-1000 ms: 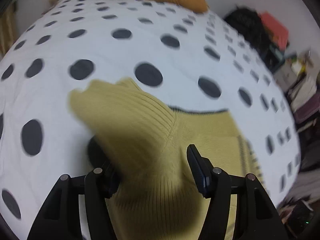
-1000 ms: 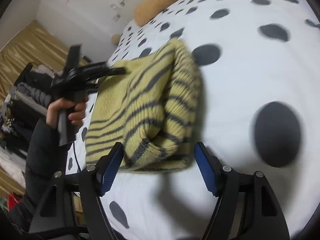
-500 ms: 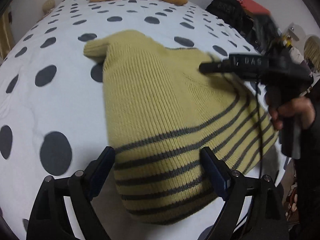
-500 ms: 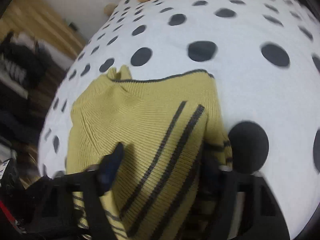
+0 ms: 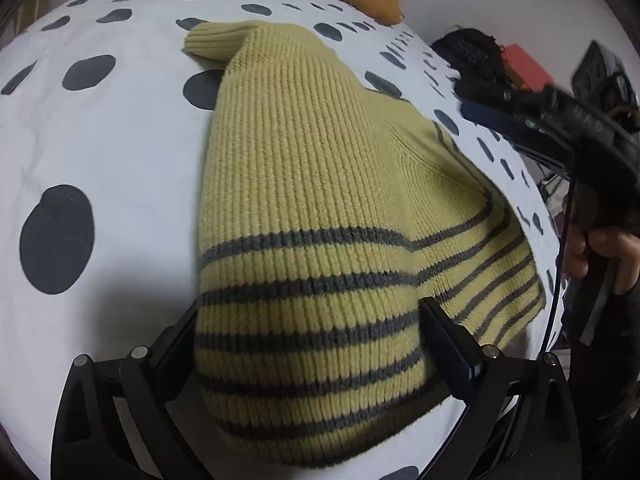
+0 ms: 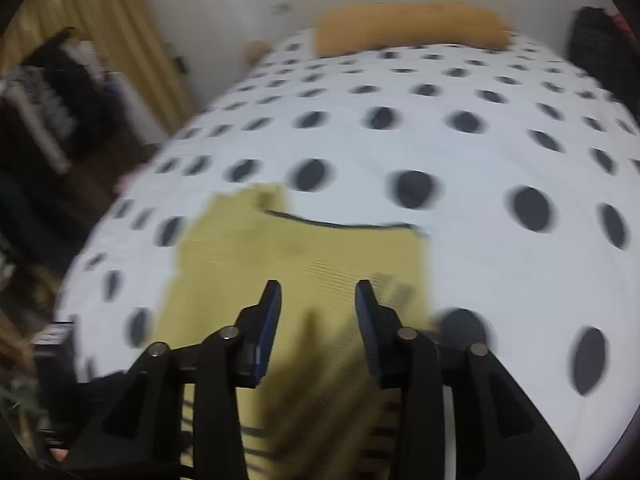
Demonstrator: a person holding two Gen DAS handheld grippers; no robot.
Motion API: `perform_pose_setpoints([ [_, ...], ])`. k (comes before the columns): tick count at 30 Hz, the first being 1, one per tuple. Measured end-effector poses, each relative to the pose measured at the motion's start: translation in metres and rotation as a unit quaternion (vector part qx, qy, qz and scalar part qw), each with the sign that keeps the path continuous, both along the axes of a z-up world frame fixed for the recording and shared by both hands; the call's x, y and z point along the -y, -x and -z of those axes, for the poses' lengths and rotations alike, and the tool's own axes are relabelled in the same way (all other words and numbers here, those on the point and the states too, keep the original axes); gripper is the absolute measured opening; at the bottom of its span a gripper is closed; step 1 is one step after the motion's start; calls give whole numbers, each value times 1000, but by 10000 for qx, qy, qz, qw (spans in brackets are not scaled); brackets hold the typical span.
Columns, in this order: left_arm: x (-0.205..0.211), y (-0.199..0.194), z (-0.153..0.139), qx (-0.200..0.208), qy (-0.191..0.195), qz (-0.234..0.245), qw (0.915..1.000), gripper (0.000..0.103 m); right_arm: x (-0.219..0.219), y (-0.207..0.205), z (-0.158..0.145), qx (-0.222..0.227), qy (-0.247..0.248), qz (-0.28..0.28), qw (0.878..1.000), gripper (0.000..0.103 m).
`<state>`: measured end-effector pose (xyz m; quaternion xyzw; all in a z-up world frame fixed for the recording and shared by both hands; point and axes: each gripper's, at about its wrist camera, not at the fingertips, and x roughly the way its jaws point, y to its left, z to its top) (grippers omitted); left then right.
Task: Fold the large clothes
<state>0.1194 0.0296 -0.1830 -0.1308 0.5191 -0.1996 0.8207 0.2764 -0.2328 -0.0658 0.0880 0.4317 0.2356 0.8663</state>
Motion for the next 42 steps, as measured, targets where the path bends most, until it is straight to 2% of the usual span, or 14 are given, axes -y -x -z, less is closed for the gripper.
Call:
perform_pose_setpoints([
  [3, -13, 3, -11, 36, 102, -158, 9998, 94, -37, -18, 19, -719, -278, -531, 9956, 46],
  [5, -25, 6, -22, 115, 100, -261, 9995, 94, -41, -29, 50, -1041, 552, -165, 9929, 43],
  [6, -32, 7, -28, 179, 112, -308, 9993, 94, -33, -34, 62, -868, 992, 101, 9912, 42],
  [7, -37, 7, -34, 221, 145, -310, 9992, 94, -19, -35, 66, -827, 999, 309, 9911, 34],
  [9, -44, 2, -49, 371, -86, -471, 9982, 94, 11, -36, 69, -827, 1072, 808, 9875, 0],
  [15, -25, -45, -106, 1119, -329, -401, 9924, 94, 19, -1, 30, -434, 899, 790, 9919, 3],
  [19, 24, -93, -117, 1753, -1658, -212, 9702, 94, 9, 43, 0, -103, 535, 522, 9971, 13],
  [21, 48, -134, -91, 1333, -2191, 94, 9665, 94, 5, 57, 13, -313, 578, 410, 9970, 29],
  [23, 58, -168, -60, 711, -2445, 195, 9668, 86, 3, 63, 34, -364, 777, 386, 9956, 29],
  [28, 56, -211, -8, 198, -2442, 127, 9694, 102, 11, 64, 47, -210, 545, 479, 9971, 29],
  [31, 35, -229, 0, -130, -1922, -78, 9812, 103, 13, 59, 51, -234, 482, 451, 9975, 29],
  [33, 24, -226, -10, -76, -1724, -225, 9847, 102, 14, 59, 52, -223, 438, 454, 9978, 29],
  [37, 28, -175, -59, 513, -1754, -243, 9829, 69, 16, 65, 43, -221, 346, 463, 9981, 29],
  [42, 47, -69, -99, 1115, -1992, -95, 9736, 81, 22, 88, 8, 11, 76, 791, 9968, 39],
])
